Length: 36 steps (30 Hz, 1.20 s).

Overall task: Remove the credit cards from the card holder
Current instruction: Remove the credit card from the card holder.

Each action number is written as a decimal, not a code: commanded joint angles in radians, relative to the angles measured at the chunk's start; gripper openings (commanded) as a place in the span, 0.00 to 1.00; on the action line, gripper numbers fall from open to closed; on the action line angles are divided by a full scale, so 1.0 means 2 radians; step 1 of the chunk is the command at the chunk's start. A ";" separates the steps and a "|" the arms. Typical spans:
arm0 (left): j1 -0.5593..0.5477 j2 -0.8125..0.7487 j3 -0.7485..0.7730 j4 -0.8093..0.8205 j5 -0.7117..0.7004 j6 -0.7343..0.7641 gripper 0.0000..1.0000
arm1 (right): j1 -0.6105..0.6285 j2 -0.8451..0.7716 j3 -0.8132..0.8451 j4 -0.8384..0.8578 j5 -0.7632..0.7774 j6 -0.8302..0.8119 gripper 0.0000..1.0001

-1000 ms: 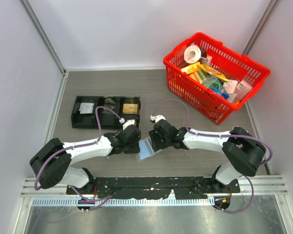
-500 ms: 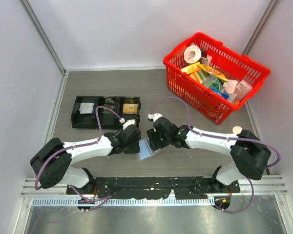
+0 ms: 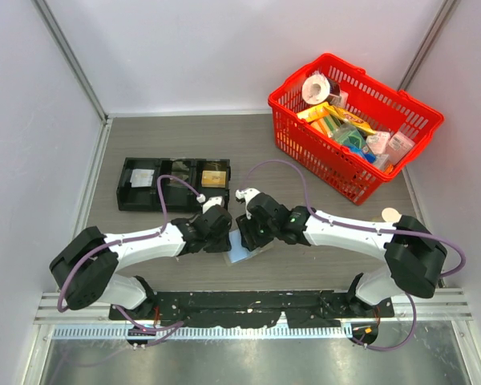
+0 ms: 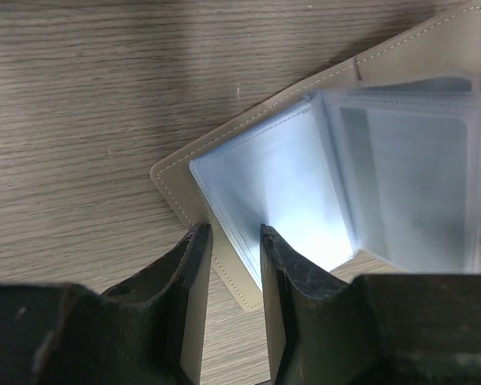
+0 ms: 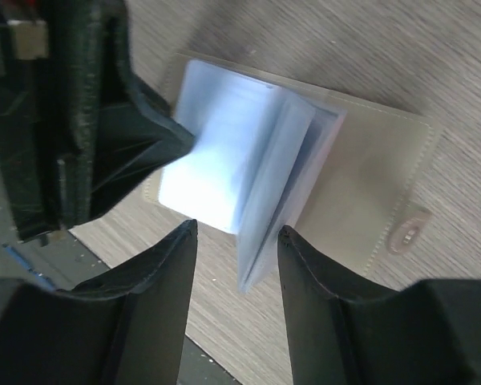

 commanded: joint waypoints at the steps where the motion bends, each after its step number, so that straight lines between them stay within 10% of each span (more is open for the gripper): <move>1: -0.002 0.010 -0.019 0.020 0.018 -0.016 0.34 | 0.005 -0.019 0.013 0.032 -0.055 -0.007 0.49; 10: -0.002 -0.013 -0.041 0.037 0.014 -0.030 0.34 | 0.005 -0.009 -0.002 0.045 -0.052 -0.008 0.49; 22: -0.002 -0.046 -0.046 0.011 -0.004 -0.038 0.36 | -0.005 -0.014 -0.010 -0.030 0.187 0.035 0.51; 36: -0.002 -0.155 -0.020 -0.037 -0.028 -0.031 0.46 | -0.020 -0.100 -0.055 0.098 0.059 0.023 0.61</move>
